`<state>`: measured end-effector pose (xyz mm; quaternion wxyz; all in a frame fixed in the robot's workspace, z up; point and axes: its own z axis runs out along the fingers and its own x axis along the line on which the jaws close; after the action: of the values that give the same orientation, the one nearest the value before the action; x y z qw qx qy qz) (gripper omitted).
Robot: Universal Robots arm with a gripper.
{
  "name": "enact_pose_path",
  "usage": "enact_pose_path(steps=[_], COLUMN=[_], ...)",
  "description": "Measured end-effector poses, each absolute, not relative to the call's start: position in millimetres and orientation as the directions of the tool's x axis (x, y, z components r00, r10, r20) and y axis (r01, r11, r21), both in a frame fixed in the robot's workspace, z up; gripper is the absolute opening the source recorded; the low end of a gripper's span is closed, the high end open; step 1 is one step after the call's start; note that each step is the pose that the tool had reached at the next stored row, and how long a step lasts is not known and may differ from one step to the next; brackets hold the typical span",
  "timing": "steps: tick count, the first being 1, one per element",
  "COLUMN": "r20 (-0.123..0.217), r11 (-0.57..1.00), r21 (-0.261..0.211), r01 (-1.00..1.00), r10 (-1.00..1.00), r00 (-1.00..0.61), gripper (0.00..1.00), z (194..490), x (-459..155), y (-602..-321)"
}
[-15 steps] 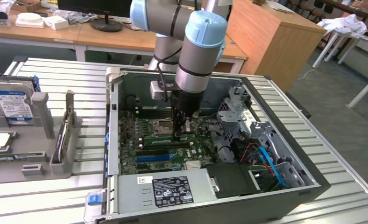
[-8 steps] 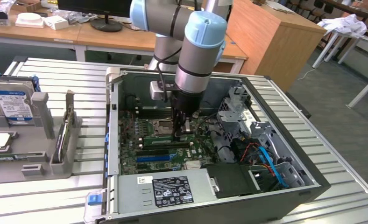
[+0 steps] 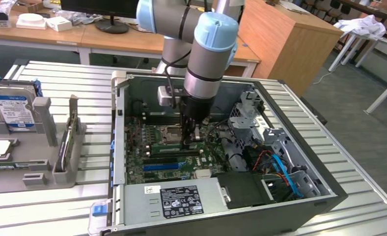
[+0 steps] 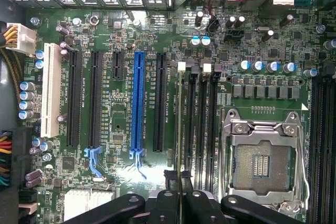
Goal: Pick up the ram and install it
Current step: 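Insert the ram into the slot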
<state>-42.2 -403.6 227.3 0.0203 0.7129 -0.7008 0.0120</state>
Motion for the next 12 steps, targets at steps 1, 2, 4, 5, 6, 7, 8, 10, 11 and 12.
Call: enact_pose_path(steps=[1,2,4,5,6,7,8,10,11,12], r20=[0.046,0.046,0.046,0.046,0.046,0.045,0.046,0.045,0.046,0.046], r11=[-0.017,-0.017,-0.017,-0.017,-0.017,-0.017,-0.017,-0.017,-0.017,-0.017], r21=[0.012,0.012,0.012,0.012,0.012,0.012,0.012,0.01,0.01,0.009], r01=[-1.0,-1.0,-1.0,-1.0,-1.0,-1.0,-1.0,-1.0,-1.0,-1.0], r10=[-0.999,-0.999,-0.999,-0.999,-0.999,-0.999,-0.999,-0.999,-0.999,-0.999], r00=[0.017,0.017,0.017,0.017,0.018,0.018,0.018,0.017,0.017,0.017], gripper=[0.12,0.12,0.12,0.12,0.12,0.12,0.12,0.12,0.12,0.12], z=[227.0,226.7,226.0,225.9,225.9,225.8,225.8,225.8,225.7,225.6], x=[-42.2,-42.2,-42.1,-42.2,-42.1,-42.1,-42.1,-42.4,-42.6,-42.9], y=[-403.6,-403.7,-403.6,-403.6,-403.5,-403.4,-403.3,-403.3,-403.2,-403.2])
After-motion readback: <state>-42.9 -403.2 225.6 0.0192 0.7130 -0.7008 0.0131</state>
